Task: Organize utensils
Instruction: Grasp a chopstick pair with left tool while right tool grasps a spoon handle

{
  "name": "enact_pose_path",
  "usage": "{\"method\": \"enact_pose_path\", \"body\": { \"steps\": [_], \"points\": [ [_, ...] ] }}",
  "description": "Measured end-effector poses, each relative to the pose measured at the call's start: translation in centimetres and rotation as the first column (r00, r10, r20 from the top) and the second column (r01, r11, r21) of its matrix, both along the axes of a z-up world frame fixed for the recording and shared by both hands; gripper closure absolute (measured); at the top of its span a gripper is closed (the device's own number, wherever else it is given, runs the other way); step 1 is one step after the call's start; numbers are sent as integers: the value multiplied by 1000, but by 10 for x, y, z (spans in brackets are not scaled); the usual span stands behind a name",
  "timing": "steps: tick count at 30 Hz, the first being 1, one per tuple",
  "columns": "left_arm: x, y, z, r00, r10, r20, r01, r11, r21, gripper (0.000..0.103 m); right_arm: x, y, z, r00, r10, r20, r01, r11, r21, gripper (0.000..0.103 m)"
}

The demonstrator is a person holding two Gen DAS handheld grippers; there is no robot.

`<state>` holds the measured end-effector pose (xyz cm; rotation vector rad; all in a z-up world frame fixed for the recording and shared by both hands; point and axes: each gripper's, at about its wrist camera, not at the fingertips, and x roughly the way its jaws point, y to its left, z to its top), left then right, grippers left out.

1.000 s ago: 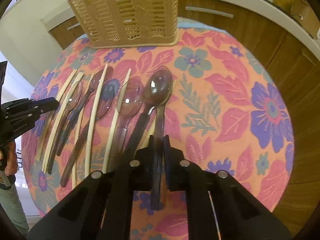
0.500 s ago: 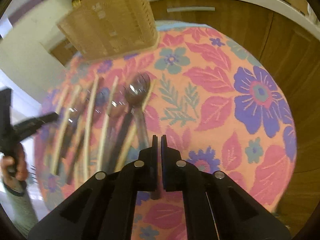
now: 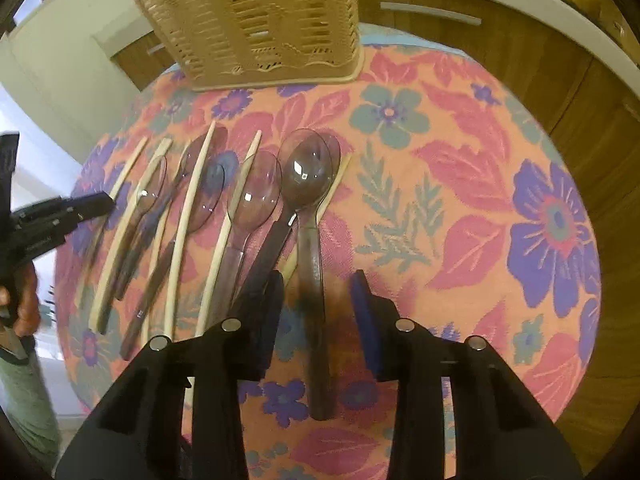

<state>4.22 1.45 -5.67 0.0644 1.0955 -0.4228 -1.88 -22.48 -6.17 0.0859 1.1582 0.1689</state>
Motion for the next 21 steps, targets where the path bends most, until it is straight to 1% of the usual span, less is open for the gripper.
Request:
{"method": "enact_pose_path", "body": {
  "steps": [1, 2, 3, 6, 9, 12, 15, 17, 21],
  "points": [
    [0, 0, 0, 1000, -1, 1, 1, 1000, 2, 85, -1, 3, 1, 1000, 9, 5, -9, 1000, -19, 81],
    [1, 0, 0, 1000, 0, 1, 0, 1000, 3, 85, -2, 5, 0, 1000, 14, 0, -14, 999, -36, 93],
    [1, 0, 0, 1000, 1, 1, -1, 1000, 5, 85, -5, 7, 0, 1000, 16, 4, -15, 998, -62, 93],
    [0, -3, 1, 1000, -1, 5, 1, 1000, 15, 83, -8, 10, 1, 1000, 22, 19, -20, 997, -80, 94],
    [-1, -6, 1, 1000, -7, 14, 7, 999, 37, 82, -15, 4, 6, 999, -5, 46, 8, 998, -60, 94],
    [-1, -9, 2, 1000, -17, 22, 15, 998, 61, 81, -19, -12, 12, 996, -59, 68, 62, 997, -51, 94],
    [-2, -14, 2, 999, -35, 27, 33, 996, 83, 75, -19, -29, 8, 995, -94, 31, 95, 995, -35, 94],
    [-2, -17, 2, 998, -46, 34, 42, 994, 103, 72, -20, -30, 1, 995, -97, 5, 97, 994, -52, 94],
    [-6, -25, 1, 995, -76, 57, 65, 984, 165, 71, -21, -27, 1, 997, -78, -2, 78, 995, -62, 92]
  ]
}}
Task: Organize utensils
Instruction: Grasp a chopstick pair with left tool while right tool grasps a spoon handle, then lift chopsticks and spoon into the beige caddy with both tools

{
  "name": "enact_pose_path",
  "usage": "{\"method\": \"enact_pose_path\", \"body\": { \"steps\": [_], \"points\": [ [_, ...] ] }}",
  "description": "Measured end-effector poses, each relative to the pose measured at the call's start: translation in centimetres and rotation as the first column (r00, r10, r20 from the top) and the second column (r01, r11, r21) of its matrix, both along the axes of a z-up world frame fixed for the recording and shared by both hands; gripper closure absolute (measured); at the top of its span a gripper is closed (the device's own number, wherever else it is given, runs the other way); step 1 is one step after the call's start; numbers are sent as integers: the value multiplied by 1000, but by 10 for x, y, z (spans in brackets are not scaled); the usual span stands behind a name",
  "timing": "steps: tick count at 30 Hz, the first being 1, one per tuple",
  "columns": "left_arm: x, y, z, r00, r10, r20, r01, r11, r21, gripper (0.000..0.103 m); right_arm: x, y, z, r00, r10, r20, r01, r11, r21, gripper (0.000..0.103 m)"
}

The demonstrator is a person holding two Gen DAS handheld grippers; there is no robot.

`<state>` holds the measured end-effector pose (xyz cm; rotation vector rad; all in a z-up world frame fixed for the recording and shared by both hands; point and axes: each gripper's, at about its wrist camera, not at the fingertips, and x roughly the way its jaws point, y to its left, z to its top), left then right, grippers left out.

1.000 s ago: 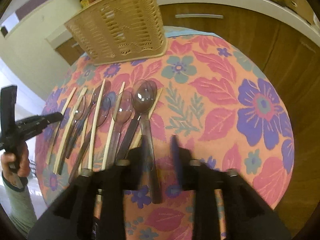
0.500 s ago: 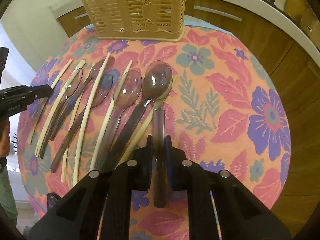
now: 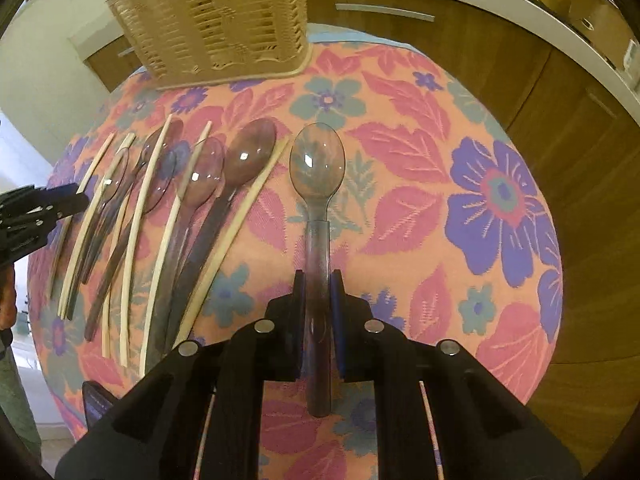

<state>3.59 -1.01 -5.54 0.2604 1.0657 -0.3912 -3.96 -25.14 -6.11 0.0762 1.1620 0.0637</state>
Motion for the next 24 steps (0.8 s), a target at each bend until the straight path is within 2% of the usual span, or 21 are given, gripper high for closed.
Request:
{"method": "enact_pose_path", "body": {
  "steps": [2, 5, 6, 9, 11, 13, 14, 15, 16, 17, 18, 20, 22, 24],
  "points": [
    [0, -1, 0, 1000, -11, 1, 11, 1000, 11, 71, 1, 0, 0, 1000, 12, -15, -12, 1000, 14, 91],
    [3, 3, 3, 1000, -14, -23, 14, 1000, -18, 71, 7, -6, 2, 999, 14, -29, -13, 1000, 28, 78],
    [6, 4, 3, 999, -14, -32, 13, 999, -29, 71, 10, -7, 3, 999, 14, -33, -12, 999, 36, 77],
    [11, 6, 4, 998, -22, -57, 20, 999, -40, 70, 24, -7, 3, 998, 19, -57, -17, 999, 41, 77],
    [11, 3, 4, 997, -41, -65, 40, 999, -18, 68, 32, -4, 0, 996, 26, -84, -23, 999, 35, 77],
    [12, -3, 3, 996, -57, -61, 59, 998, 16, 67, 37, 4, 0, 995, 34, -98, -35, 999, -12, 77],
    [10, -8, 3, 996, -66, -52, 68, 997, 46, 68, 40, 8, 1, 994, 40, -105, -44, 998, -36, 79],
    [9, -11, 2, 997, -69, -40, 72, 995, 67, 69, 42, 11, 1, 993, 46, -108, -51, 997, -51, 90],
    [7, -14, 2, 996, -79, -34, 82, 994, 70, 77, 44, 16, 2, 992, 61, -114, -69, 996, -63, 92],
    [6, -17, 3, 996, -84, -27, 86, 994, 67, 93, 45, 19, 2, 991, 68, -114, -77, 994, -73, 93],
    [6, -16, 3, 997, -79, -22, 80, 995, 63, 93, 46, 21, 4, 991, 72, -112, -82, 993, -87, 93],
    [7, -13, 6, 998, -68, -13, 68, 997, 27, 93, 47, 23, 14, 994, 86, -68, -92, 992, -81, 93],
    [9, -5, 19, 998, -53, 15, 54, 996, -74, 93, 44, 21, 34, 996, 88, -3, -88, 995, -52, 93],
    [12, 5, 46, 997, -34, 76, 47, 982, -181, 93, 41, 19, 60, 992, 93, 81, -92, 996, -15, 93]
  ]
}}
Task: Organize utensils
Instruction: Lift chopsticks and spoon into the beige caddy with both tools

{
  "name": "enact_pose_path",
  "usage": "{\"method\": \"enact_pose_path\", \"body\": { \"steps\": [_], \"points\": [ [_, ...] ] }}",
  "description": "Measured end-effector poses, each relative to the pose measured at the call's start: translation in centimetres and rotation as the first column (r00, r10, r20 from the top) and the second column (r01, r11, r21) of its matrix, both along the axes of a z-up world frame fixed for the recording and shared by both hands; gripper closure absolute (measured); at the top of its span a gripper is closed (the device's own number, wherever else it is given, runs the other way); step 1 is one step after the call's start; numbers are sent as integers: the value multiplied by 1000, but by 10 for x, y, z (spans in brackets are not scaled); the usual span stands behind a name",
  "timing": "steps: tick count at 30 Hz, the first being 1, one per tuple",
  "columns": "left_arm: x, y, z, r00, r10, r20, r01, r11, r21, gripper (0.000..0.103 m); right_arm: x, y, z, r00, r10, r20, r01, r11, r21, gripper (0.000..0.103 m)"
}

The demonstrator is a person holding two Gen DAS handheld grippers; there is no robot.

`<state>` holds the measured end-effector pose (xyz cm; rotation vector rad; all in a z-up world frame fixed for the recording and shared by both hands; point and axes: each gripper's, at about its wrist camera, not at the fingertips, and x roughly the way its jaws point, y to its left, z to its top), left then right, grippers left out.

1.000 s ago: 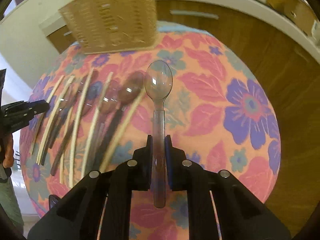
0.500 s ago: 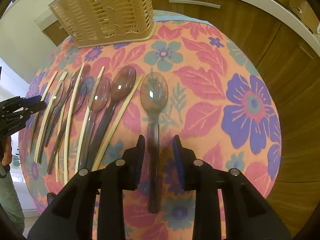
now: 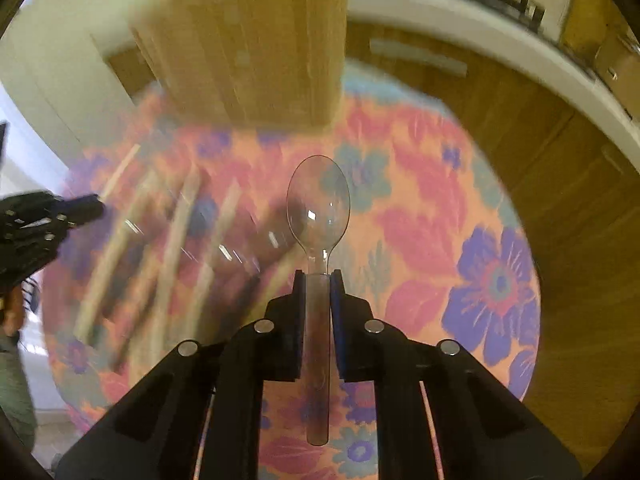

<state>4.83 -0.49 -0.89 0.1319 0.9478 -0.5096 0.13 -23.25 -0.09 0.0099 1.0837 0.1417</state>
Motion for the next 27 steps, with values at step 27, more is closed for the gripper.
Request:
{"method": "enact_pose_path", "body": {
  "steps": [27],
  "points": [
    [116, -52, 120, 789, 267, 553, -10, 906, -424, 93, 147, -2, 98, 771, -242, 589, 175, 970, 169, 93]
  ]
}}
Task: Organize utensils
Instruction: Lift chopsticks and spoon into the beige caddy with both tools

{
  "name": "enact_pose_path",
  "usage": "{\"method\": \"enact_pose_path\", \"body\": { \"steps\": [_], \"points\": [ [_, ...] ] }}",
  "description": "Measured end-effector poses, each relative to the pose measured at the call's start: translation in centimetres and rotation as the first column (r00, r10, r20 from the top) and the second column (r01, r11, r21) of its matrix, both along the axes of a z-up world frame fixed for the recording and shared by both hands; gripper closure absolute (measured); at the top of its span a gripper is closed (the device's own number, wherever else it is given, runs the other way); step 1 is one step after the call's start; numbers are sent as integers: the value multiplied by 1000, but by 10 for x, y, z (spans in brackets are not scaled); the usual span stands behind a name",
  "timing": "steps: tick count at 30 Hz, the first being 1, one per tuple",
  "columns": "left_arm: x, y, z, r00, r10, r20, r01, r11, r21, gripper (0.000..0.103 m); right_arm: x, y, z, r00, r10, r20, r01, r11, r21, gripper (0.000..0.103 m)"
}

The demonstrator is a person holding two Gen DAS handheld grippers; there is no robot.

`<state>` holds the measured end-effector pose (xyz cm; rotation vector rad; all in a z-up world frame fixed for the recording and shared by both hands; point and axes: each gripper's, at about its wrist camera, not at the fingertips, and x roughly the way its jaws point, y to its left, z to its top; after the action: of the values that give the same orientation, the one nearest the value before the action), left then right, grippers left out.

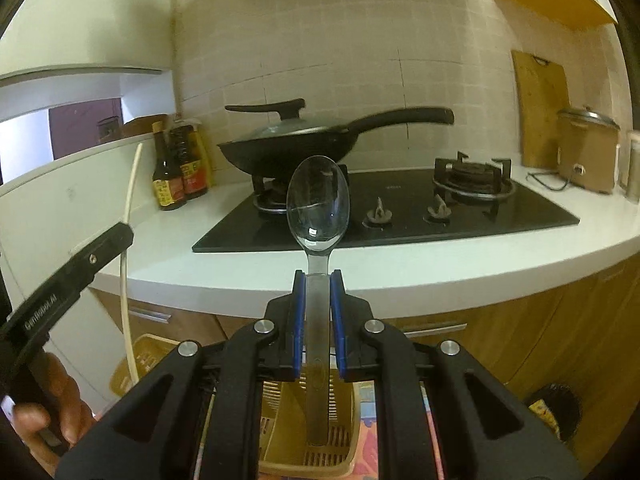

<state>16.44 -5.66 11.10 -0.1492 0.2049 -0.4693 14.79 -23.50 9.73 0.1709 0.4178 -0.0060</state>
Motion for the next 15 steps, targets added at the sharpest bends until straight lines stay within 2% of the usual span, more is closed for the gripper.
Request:
{"method": "enact_pose_path", "body": {
  "steps": [4, 9, 11, 13, 15],
  "points": [
    [0, 1, -8, 1000, 8, 19, -8, 1000, 25, 92, 2, -1, -10, 1000, -7, -10, 7, 1000, 6, 93],
    [-2, 10, -18, 1000, -15, -13, 15, 1000, 7, 91, -4, -2, -20, 999, 4, -32, -3, 1000, 17, 92],
    [-8, 17, -20, 999, -33, -34, 33, 999, -8, 85, -11, -3, -24, 998, 38, -51, -37, 999, 31, 92],
    [-14, 24, -20, 998, -49, -49, 48, 999, -17, 83, -21, -4, -25, 997, 56, -62, -54, 998, 35, 90],
    [-24, 31, -17, 996, -70, -63, 69, 997, -17, 73, -35, -7, -24, 995, 72, -70, -68, 996, 55, 86]
  ]
}}
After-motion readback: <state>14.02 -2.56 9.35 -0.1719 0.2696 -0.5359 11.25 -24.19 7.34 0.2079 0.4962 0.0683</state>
